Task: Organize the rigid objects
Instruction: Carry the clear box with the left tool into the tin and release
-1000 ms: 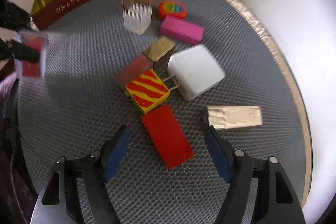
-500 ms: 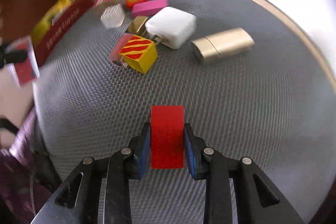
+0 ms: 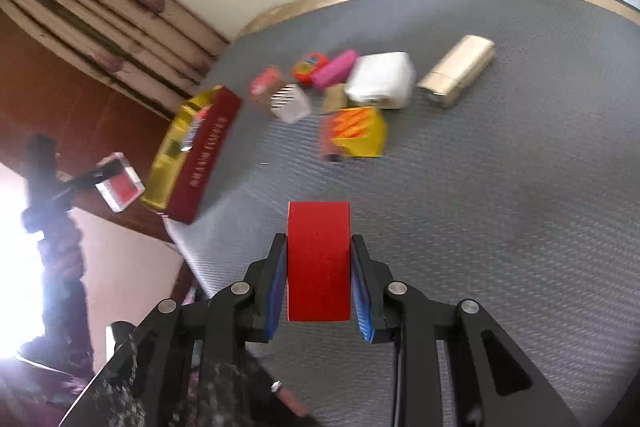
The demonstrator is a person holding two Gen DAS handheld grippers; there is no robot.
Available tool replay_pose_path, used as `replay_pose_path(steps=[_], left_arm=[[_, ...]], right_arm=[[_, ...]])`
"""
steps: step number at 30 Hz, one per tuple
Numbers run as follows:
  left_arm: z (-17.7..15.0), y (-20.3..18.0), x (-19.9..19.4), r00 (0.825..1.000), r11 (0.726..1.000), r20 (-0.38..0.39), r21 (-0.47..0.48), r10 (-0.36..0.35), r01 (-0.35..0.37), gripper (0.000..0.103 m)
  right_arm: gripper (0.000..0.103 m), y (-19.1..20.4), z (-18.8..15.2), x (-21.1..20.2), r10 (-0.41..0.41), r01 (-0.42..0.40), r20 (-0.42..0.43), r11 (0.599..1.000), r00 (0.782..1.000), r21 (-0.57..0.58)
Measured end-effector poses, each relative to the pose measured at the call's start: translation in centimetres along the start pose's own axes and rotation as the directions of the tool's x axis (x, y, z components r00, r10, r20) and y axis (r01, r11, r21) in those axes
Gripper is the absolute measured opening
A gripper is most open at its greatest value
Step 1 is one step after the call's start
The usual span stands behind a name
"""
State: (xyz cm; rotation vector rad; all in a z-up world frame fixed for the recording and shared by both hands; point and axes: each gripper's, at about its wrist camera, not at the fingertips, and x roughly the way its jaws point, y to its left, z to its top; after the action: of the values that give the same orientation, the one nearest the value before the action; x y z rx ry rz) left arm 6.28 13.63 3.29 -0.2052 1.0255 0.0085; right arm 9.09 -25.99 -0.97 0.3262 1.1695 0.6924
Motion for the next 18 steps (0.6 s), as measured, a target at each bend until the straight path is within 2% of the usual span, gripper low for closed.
replay_pose_path(steps=[2, 7, 10, 18], left_arm=[[0.3, 1.7, 1.0, 0.998, 0.998, -0.021, -0.018, 0.053, -0.054, 0.025], [0.7, 4.2, 4.5, 0.994, 0.995, -0.064, -0.021, 0.091, -0.093, 0.025], [1.0, 5.0, 6.2, 0.988, 0.991, -0.085, -0.027, 0.128, -0.131, 0.025], [2.4, 6.4, 9.6, 0.978, 0.985, -0.126, -0.024, 0.165, -0.169, 0.025]], right_arm=[[0.027, 0.9, -0.4, -0.4, 0.028, -0.028, 0.01, 1.0, 1.0, 0.002], [0.027, 3.4, 0.1, 0.2, 0.079, -0.079, -0.002, 0.997, 0.997, -0.023], [0.027, 4.1, 0.2, 0.2, 0.078, -0.079, -0.014, 0.996, 0.997, -0.034], [0.027, 4.8, 0.7, 0.7, 0.073, -0.073, -0.021, 0.997, 0.997, -0.022]])
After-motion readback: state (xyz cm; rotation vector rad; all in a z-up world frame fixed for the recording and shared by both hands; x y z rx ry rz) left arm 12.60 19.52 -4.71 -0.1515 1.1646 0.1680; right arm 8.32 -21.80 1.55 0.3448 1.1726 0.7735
